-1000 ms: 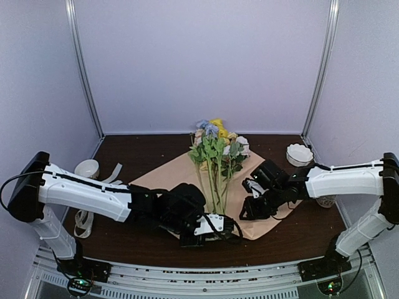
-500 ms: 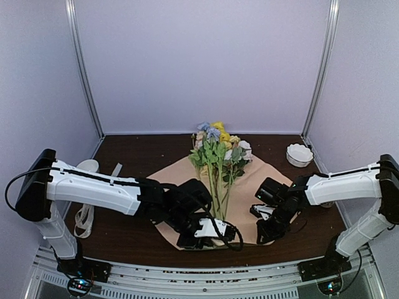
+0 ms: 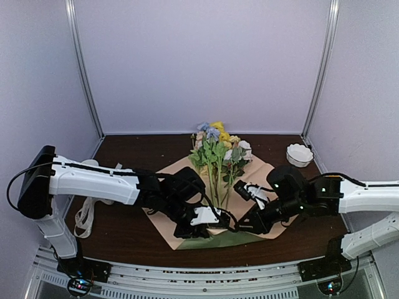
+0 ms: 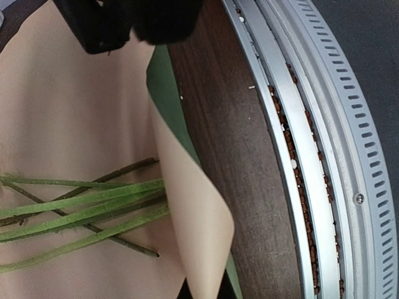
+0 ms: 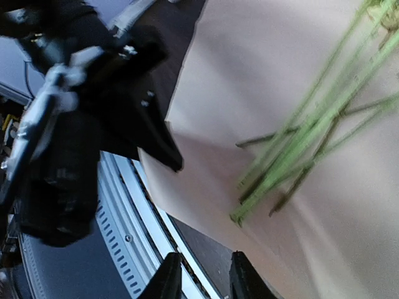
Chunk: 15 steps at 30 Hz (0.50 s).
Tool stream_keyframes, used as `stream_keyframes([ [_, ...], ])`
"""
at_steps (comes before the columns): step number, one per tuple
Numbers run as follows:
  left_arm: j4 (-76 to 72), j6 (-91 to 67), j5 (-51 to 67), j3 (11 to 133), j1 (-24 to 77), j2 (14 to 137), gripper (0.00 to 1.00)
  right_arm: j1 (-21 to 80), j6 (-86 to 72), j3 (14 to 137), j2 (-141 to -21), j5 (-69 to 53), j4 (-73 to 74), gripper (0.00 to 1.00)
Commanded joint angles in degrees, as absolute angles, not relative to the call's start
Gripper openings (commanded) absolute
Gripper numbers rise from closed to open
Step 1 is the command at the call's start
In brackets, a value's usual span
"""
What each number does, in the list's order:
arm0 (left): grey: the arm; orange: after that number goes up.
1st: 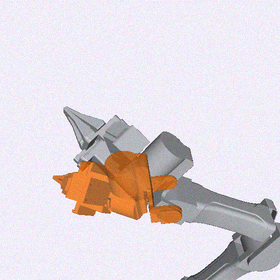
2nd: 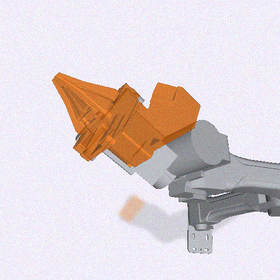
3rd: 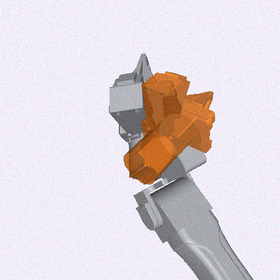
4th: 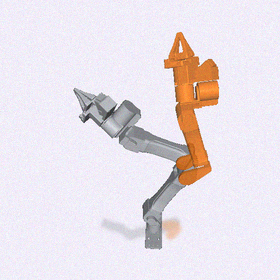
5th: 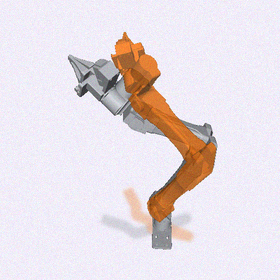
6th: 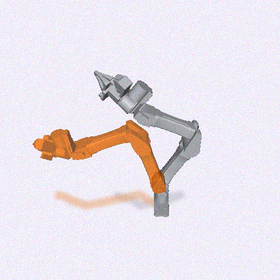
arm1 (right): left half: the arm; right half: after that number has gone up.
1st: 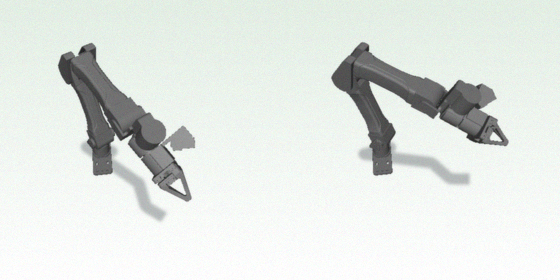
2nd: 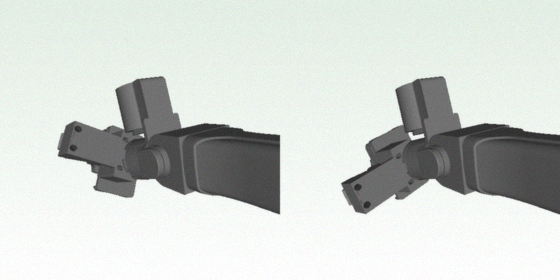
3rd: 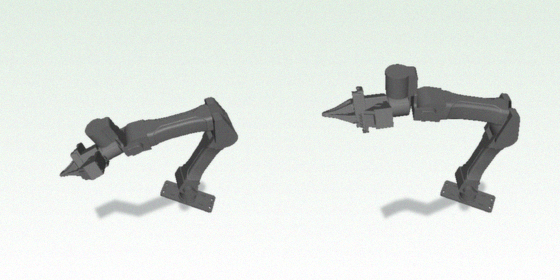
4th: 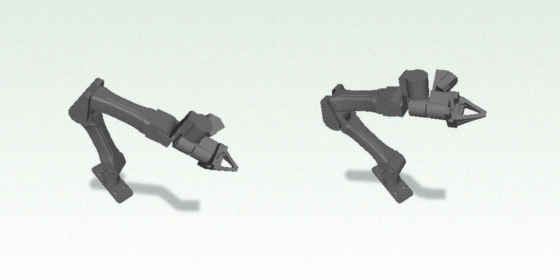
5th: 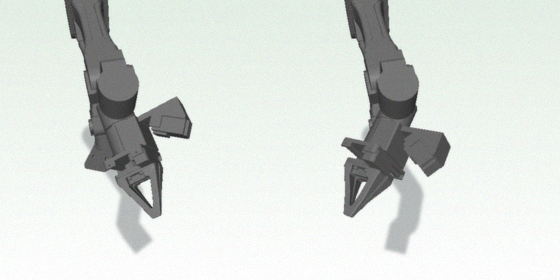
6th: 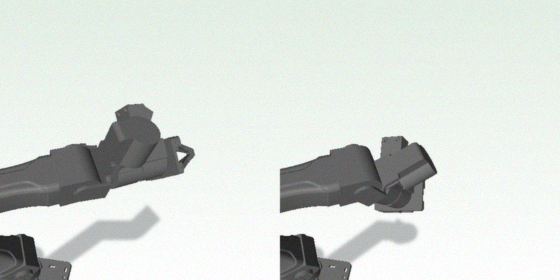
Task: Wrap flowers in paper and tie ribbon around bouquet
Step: Pass from the left arm to the right
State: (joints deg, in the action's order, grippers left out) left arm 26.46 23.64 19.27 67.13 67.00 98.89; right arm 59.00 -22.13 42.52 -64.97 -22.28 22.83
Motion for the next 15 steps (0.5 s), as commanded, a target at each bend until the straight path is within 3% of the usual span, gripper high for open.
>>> stream_keyframes([
  [1, 25.72, 23.33, 22.71, 69.29, 66.37, 100.39, 0.0, 61.37, -13.58, 33.8, -59.8, -15.58, 2.79, 0.32],
  [7, 25.25, 23.45, 23.57, 68.8, 65.51, 100.55, 0.0, 62.84, -7.06, 19.4, -55.86, -11.36, -18.22, 0.4],
  [15, 25.22, 23.79, 24.29, 69.08, 64.69, 100.81, 0.0, 63.31, -2.23, 17.18, -61.41, -10.62, -21.57, 0.43],
])
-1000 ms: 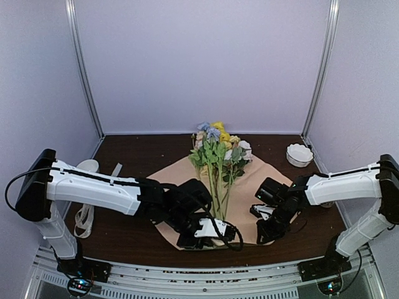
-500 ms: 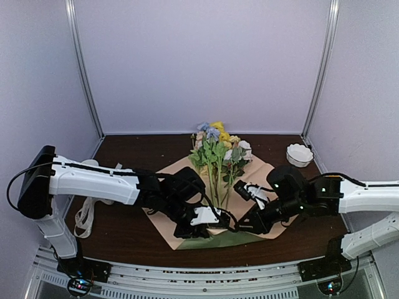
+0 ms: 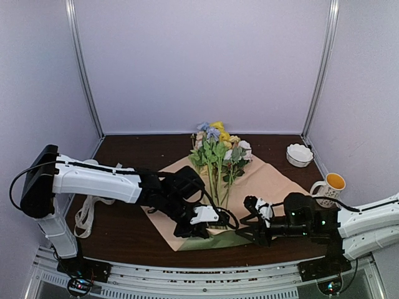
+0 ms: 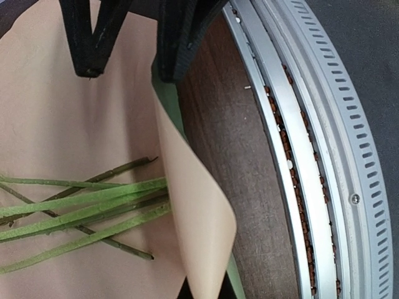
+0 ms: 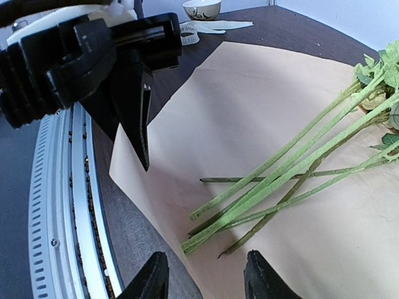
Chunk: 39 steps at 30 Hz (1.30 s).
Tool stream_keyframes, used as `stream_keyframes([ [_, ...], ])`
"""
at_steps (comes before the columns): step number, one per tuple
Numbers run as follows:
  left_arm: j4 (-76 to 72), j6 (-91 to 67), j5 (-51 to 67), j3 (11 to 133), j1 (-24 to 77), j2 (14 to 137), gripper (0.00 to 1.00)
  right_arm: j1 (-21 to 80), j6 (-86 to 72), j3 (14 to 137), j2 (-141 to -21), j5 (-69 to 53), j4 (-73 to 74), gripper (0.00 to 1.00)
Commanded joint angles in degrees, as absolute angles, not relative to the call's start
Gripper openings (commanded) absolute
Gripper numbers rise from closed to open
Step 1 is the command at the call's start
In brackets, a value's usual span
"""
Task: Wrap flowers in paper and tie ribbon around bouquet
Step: Pass from the left arm to the right, then pass from the right arm to the left
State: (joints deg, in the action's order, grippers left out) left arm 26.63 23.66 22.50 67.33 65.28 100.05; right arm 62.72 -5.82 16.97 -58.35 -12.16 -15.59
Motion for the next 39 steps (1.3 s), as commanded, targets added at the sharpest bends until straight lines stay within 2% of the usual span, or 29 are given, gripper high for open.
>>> stream_keyframes([
  [1, 25.22, 23.89, 24.34, 69.03, 64.64, 100.88, 0.0, 63.54, -2.08, 17.26, -62.58, -10.83, -21.69, 0.43],
  [6, 25.35, 23.91, 24.48, 69.23, 64.3, 101.41, 0.0, 64.1, -1.33, 19.01, -67.47, -13.29, -21.32, 0.36],
  [7, 25.51, 23.91, 24.52, 69.33, 64.24, 101.5, 0.0, 64.34, -1.41, 19.47, -67.99, -13.77, -20.9, 0.3],
  [10, 25.66, 23.98, 24.52, 69.43, 64.2, 101.5, 0.0, 64.61, -2.82, 20.7, -68.19, -13.16, -19.08, 0.0],
  [12, 25.53, 23.87, 24.28, 69.35, 64.08, 101.51, 0.03, 64.66, -4.55, 20.74, -67.45, -12.23, -17.69, 0.0],
  [13, 25.37, 23.43, 24.3, 69.3, 63.89, 101.45, 0.1, 64.61, -5.67, 20.6, -66.85, -11.74, -17.22, 0.0],
  [14, 25.02, 22.72, 24.34, 69.07, 63.63, 101.16, 0.22, 64.62, -7.19, 20.26, -66.31, -10.71, -16.6, 0.0],
  [15, 24.32, 21.44, 24.42, 68.62, 63.3, 100.83, 0.3, 64.65, -8.72, 20.11, -65.81, -10.12, -16.15, 0.0],
  [18, 22.38, 18.77, 24.88, 66.74, 61.6, 99.76, 0.44, 64.63, -14.36, 18.82, -64.22, -9.82, -16.45, 0.0],
  [21, 22.65, 17.16, 24.1, 65.27, 61.09, 99.32, 0.48, 64.64, -20.74, 16.69, -62.98, -9.1, -18.95, 0.0],
  [28, 24.17, 13.72, 21.6, 63.94, 61.14, 100.64, 0.49, 64.08, -29.06, 13.66, -61.61, -3.52, -20.0, 0.0],
  [39, 24.85, 10.76, 21.77, 63.81, 61.08, 104.31, 0.49, 59.68, -38.71, 13.9, -64.47, -5.41, -16.49, 0.0],
])
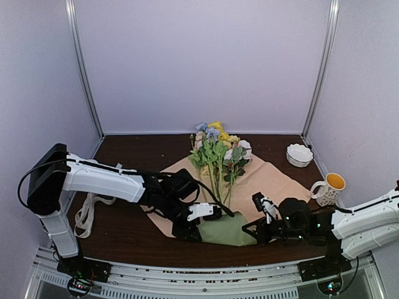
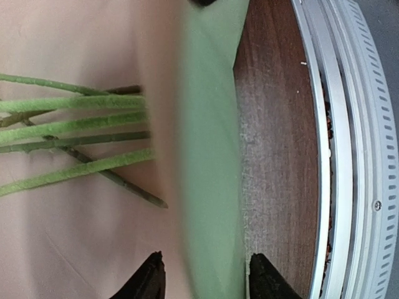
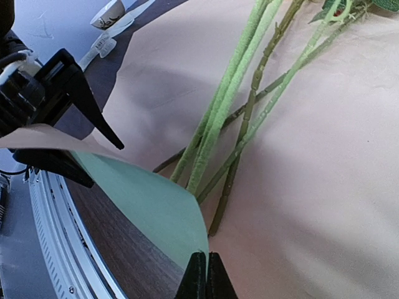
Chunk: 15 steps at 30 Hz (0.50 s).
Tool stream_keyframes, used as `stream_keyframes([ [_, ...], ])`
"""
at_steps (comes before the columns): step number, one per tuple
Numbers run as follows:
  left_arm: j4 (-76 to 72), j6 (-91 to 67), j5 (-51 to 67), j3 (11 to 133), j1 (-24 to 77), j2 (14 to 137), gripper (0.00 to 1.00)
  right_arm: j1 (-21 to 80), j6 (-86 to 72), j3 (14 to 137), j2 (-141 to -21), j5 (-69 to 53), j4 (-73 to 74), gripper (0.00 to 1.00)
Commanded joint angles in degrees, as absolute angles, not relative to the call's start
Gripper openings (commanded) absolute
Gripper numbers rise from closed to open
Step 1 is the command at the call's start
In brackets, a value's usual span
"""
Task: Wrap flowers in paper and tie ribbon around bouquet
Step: Pass from the right arm to the left
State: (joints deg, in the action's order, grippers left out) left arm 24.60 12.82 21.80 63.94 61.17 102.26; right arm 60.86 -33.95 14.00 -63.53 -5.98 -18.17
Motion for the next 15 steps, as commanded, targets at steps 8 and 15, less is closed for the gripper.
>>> stream_keyframes([
  [8, 27.48, 10.31, 19.98, 64.4, 61.08, 106.27, 0.32, 58.92, -38.77, 16.12, -67.08, -6.59, -16.01, 0.0],
  [15, 23.71, 9.0, 24.38, 61.35, 61.02, 102.61, 0.43, 57.7, -37.99, 17.97, -69.28, -7.98, -13.63, 0.0],
])
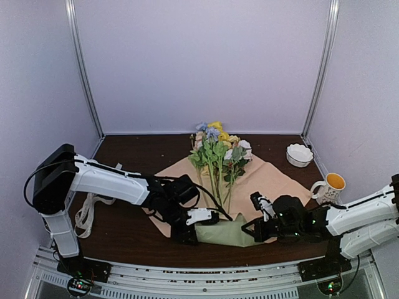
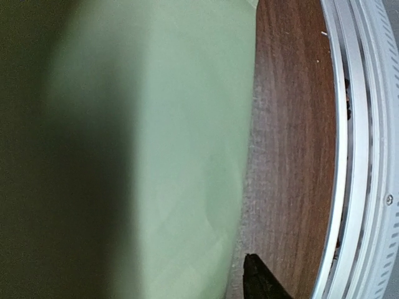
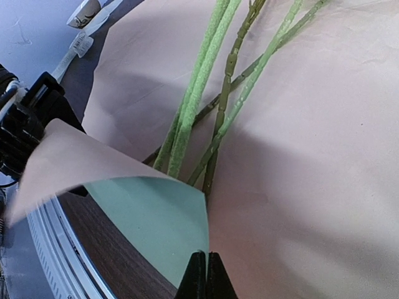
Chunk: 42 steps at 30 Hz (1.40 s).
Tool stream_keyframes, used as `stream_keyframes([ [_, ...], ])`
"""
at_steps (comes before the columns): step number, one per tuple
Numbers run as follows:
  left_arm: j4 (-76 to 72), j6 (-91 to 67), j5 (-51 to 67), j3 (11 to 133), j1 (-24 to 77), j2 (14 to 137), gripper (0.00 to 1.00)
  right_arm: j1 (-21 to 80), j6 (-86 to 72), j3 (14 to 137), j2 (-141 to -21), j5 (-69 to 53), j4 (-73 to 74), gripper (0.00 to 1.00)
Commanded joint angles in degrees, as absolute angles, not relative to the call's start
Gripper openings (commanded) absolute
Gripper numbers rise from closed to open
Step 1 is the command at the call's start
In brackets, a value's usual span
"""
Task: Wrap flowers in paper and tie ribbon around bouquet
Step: Pass from the right arm to the left
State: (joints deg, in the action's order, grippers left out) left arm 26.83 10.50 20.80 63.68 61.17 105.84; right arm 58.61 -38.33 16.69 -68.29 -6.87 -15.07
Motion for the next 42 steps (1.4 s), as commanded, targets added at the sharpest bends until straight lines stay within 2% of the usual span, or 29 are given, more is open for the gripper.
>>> stream_keyframes([
  [1, 22.45, 8.45, 25.18, 60.48, 61.0, 101.64, 0.45, 57.59, -38.13, 18.01, -69.4, -8.2, -13.58, 0.0],
  [6, 18.74, 5.8, 26.89, 58.08, 59.8, 99.82, 0.46, 57.39, -38.57, 18.11, -69.91, -8.01, -13.61, 0.0],
  [18, 20.57, 2.91, 28.42, 59.22, 57.53, 101.82, 0.25, 57.18, -38.24, 18.96, -70.9, -8.56, -13.71, 0.0],
  [21, 20.94, 2.26, 29.39, 59.45, 57.33, 102.02, 0.16, 57.16, -37.94, 19.36, -71.33, -8.64, -13.53, 0.0],
  [24, 22.88, 1.43, 29.88, 60.65, 56.95, 103.06, 0.01, 57.12, -37.58, 19.77, -71.5, -8.49, -12.75, 0.0],
  [25, 24.25, 1.12, 30.36, 61.51, 56.69, 103.73, 0.0, 57.05, -37.55, 19.92, -71.47, -8.33, -12.48, 0.0],
  [32, 33.52, -0.97, 32.8, 65.78, 54.41, 110.33, 0.0, 56.26, -36.96, 19.97, -70.75, -6.35, -11.12, 0.0],
  [41, 35.06, -1.32, 33.75, 65.81, 53.61, 112.41, 0.0, 54.42, -35.25, 20.86, -71.13, -8.74, -11.39, 0.0],
  [42, 35.0, -1.2, 33.79, 65.89, 53.61, 112.49, 0.0, 54.43, -34.84, 21.3, -71.25, -9.28, -10.72, 0.03],
])
